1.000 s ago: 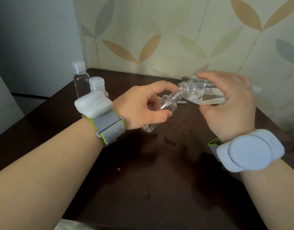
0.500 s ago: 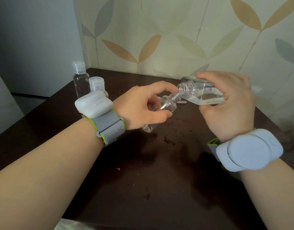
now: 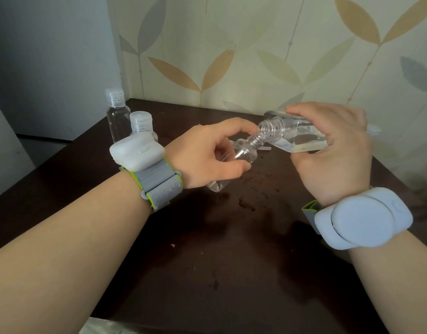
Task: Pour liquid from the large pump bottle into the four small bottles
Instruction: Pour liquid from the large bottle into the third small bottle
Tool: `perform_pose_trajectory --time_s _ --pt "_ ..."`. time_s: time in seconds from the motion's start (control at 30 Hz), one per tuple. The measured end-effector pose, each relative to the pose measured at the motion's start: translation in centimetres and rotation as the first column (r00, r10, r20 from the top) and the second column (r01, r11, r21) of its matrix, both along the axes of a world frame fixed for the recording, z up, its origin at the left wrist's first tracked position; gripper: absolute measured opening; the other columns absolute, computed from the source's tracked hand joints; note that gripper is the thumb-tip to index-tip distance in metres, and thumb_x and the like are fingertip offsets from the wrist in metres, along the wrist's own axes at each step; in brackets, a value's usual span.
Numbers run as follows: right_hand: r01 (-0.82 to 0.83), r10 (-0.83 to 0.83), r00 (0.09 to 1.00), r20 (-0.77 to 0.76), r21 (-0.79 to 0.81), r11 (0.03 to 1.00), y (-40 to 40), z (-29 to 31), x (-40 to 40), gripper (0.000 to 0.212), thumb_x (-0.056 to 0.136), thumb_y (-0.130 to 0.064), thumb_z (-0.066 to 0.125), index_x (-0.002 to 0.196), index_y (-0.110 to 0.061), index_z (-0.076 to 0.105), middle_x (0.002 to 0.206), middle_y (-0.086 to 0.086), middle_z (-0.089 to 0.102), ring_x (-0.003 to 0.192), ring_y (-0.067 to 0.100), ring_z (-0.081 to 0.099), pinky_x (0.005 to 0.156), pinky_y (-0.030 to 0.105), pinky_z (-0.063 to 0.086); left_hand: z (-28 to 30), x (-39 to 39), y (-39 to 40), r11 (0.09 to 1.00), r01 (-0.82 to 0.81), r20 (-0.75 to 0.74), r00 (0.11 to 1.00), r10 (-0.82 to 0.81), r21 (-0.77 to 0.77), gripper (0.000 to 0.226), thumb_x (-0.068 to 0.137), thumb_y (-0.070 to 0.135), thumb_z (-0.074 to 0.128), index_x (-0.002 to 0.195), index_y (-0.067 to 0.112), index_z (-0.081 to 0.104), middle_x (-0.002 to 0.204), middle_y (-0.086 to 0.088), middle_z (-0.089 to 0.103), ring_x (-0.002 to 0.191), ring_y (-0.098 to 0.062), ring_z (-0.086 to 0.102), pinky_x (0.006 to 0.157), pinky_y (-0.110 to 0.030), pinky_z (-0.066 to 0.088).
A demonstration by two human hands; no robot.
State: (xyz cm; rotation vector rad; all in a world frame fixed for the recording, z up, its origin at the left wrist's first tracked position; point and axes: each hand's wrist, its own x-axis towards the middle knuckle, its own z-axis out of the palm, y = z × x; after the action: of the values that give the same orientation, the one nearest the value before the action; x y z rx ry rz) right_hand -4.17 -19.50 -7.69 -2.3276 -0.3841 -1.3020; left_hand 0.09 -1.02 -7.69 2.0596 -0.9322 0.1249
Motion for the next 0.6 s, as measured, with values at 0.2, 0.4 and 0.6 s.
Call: perform_pose_trajectory --time_s 0.2,0.4,0.6 --pt "-0.015 0.015 1.000 0.015 -0.002 1.000 -0.01 0.20 -0.03 0.047 0.061 0.013 0.057 0.099 -0.012 0.068 0.093 -0.005 0.058 0.097 0.038 0.049 0.087 0.060 0.038 0.07 -0.04 0.05 1.000 -0.007 0.009 1.000 0.007 0.016 0.039 0.067 0.037 0.059 0.094 0.056 0.040 0.061 0.004 0.058 0.052 -0.004 0.042 0.060 -0.009 0.037" --pt "-0.010 0.010 1.000 0.011 -0.002 1.000 0.03 0.33 -0.10 0.048 0.061 0.015 0.058 0.100 -0.012 0.068 0.092 -0.009 0.051 0.097 0.038 0.049 0.087 0.061 0.038 0.07 -0.12 -0.01 1.000 -0.011 0.012 1.000 0.010 0.026 0.039 0.067 0.037 0.059 0.095 0.056 0.040 0.061 0.004 0.060 0.052 -0.004 0.043 0.061 -0.011 0.038" --pt "-0.006 0.006 1.000 0.001 -0.006 1.000 0.03 0.31 -0.10 0.049 0.061 0.015 0.058 0.100 -0.013 0.067 0.093 -0.010 0.051 0.098 0.037 0.049 0.087 0.060 0.038 0.16 -0.20 -0.02 0.999 -0.011 0.005 1.000 0.011 0.030 0.039 0.067 0.037 0.059 0.095 0.056 0.040 0.064 -0.001 0.061 0.052 -0.004 0.043 0.060 -0.011 0.039"
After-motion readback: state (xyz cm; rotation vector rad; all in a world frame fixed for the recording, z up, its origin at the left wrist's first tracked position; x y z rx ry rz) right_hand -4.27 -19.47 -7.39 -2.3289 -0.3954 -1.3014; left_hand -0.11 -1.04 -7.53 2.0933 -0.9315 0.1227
